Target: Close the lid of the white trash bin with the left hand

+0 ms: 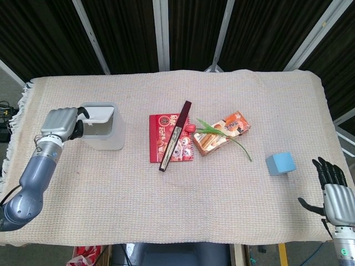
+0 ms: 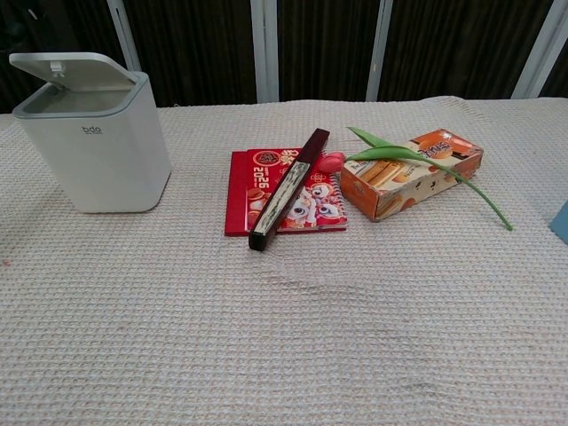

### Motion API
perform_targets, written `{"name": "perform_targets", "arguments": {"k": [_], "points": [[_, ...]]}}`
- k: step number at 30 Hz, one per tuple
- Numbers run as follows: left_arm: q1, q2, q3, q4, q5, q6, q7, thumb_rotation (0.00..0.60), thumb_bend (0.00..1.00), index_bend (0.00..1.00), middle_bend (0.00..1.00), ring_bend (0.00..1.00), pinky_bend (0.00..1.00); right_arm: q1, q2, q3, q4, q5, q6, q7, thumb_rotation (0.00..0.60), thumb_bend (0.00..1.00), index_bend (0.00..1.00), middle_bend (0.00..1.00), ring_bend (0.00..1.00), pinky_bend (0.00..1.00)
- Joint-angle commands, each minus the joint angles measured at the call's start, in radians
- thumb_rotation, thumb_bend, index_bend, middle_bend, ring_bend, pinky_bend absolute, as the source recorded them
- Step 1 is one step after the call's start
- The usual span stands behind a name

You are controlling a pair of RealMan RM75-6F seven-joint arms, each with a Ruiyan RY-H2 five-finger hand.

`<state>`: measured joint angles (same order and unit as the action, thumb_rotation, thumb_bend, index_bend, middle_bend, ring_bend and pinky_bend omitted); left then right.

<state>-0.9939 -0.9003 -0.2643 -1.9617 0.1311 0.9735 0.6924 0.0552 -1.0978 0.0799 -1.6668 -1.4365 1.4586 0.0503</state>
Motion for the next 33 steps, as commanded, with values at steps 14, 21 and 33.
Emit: {"name": "perform_targets", "arguments": {"k": [14, 21, 33], "points": [[0.051, -0.042, 0.076, -0.057, 0.162, 0.078, -0.053, 0.6, 0.75, 0.31, 1.0, 0.92, 0.91, -0.008, 0.006, -0.006, 0.003, -0.017, 0.014, 0.005, 0.6, 0.19, 0.0, 0.0, 0.0, 0.0], [0.059, -0.075, 0.097, -0.065, 0.201, 0.105, -0.057, 0.6, 0.75, 0.29, 1.0, 0.92, 0.91, -0.01, 0.009, -0.006, 0.003, -0.017, 0.016, 0.007, 0.6, 0.19, 0.0, 0.0, 0.0, 0.0], [0.063, -0.133, 0.13, -0.026, 0.22, 0.115, -0.052, 0.6, 0.75, 0.28, 1.0, 0.92, 0.91, -0.011, 0.012, -0.006, 0.001, -0.011, 0.012, 0.009, 0.6, 0.19, 0.0, 0.0, 0.0, 0.0]]}}
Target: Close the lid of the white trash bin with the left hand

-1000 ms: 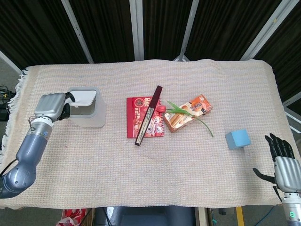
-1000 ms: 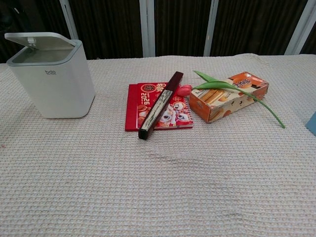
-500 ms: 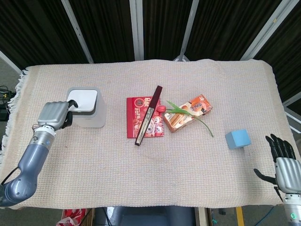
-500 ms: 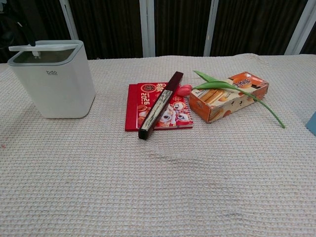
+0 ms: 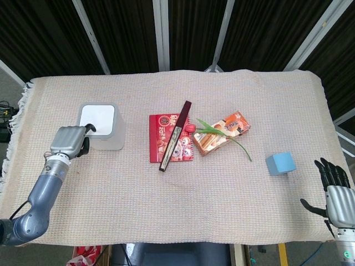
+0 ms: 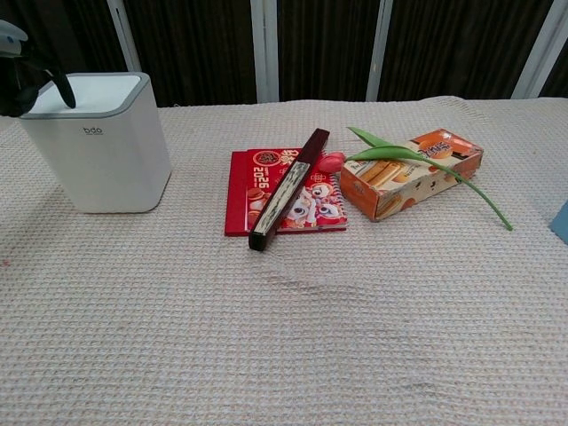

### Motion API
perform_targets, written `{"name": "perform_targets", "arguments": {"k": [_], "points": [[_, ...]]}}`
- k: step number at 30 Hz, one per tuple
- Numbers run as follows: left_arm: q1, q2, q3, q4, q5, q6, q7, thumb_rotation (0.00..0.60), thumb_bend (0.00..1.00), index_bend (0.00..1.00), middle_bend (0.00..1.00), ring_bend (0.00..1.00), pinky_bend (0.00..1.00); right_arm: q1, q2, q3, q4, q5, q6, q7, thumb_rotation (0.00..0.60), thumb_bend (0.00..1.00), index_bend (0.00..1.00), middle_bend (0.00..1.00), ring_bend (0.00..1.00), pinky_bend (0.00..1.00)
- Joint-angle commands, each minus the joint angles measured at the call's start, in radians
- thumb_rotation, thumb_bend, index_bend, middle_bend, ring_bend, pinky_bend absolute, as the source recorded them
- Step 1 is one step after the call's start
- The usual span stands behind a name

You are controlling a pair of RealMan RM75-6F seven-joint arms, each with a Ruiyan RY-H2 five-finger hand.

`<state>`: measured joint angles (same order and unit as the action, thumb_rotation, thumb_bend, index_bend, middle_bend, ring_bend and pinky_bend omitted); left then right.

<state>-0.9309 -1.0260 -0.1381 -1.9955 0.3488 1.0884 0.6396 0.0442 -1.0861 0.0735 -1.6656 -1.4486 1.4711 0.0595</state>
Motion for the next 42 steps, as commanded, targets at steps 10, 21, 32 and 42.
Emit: {"name": "perform_targets", "arguments": {"k": [10, 21, 32, 42], "points": [[0.003, -0.04, 0.022, 0.039, 0.021, 0.0, 0.007, 0.6, 0.75, 0.29, 1.0, 0.92, 0.91, 0.0, 0.0, 0.0, -0.002, 0.002, -0.003, 0.0, 0.6, 0.19, 0.0, 0.0, 0.0, 0.0], [0.019, 0.019, -0.033, -0.009, 0.145, 0.089, -0.036, 0.6, 0.59, 0.14, 0.83, 0.74, 0.84, 0.0, -0.002, 0.002, 0.006, -0.005, 0.006, -0.014, 0.6, 0.19, 0.0, 0.0, 0.0, 0.0], [0.292, 0.095, 0.124, -0.131, 0.629, 0.325, -0.184, 0.6, 0.16, 0.0, 0.0, 0.0, 0.11, -0.004, 0.002, -0.001, 0.011, 0.002, 0.005, -0.046, 0.6, 0.19, 0.0, 0.0, 0.0, 0.0], [0.637, -0.021, 0.34, 0.172, 1.014, 0.558, -0.442, 0.6, 0.13, 0.0, 0.0, 0.0, 0.01, -0.006, -0.006, -0.005, 0.023, -0.024, 0.029, -0.098, 0.6, 0.19, 0.0, 0.0, 0.0, 0.0]]}}
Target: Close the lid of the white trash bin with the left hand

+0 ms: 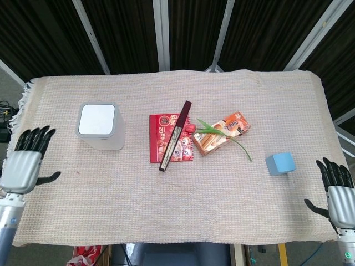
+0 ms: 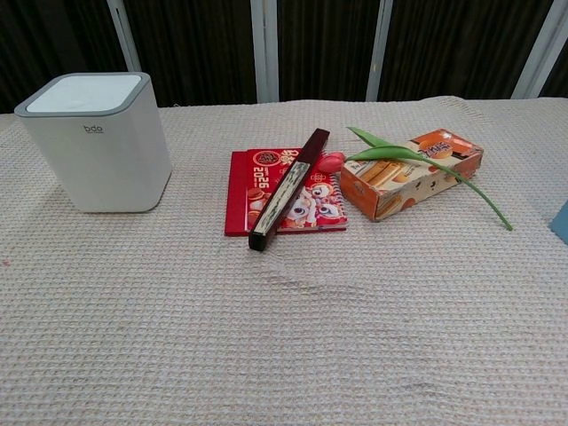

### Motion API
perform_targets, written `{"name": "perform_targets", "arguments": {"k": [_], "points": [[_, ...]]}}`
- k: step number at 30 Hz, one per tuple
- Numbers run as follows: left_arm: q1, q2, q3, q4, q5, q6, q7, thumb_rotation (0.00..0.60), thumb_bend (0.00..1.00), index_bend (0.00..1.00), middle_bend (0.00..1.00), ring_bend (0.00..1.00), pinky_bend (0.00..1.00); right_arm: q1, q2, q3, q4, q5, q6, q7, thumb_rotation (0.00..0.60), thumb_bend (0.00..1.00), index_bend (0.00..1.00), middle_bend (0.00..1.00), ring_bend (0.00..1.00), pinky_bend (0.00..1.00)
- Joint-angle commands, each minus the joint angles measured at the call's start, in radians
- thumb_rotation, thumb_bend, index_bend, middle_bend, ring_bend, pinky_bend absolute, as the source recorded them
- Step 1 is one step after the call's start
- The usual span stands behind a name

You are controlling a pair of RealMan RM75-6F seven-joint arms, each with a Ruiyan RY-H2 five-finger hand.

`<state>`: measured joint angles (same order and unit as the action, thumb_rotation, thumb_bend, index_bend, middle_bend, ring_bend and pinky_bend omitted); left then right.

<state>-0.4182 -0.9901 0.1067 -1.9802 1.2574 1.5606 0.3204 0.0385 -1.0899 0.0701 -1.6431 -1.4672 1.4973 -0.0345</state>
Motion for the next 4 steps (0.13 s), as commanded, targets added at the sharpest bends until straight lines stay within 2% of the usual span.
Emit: {"name": "perform_targets", "arguments": {"k": [1, 4], "points": [[0.135, -0.062, 0.099, 0.182, 0.113, 0.088, -0.131, 0.6, 0.13, 0.0, 0.0, 0.0, 0.0, -0.001, -0.004, -0.003, 0.001, -0.009, 0.005, -0.007, 0.6, 0.19, 0.0, 0.0, 0.0, 0.0], [0.179, -0.081, 0.1, 0.276, 0.127, 0.109, -0.158, 0.6, 0.13, 0.0, 0.0, 0.0, 0.0, 0.0, -0.009, -0.008, 0.005, -0.029, 0.014, -0.015, 0.6, 0.19, 0.0, 0.0, 0.0, 0.0]]}}
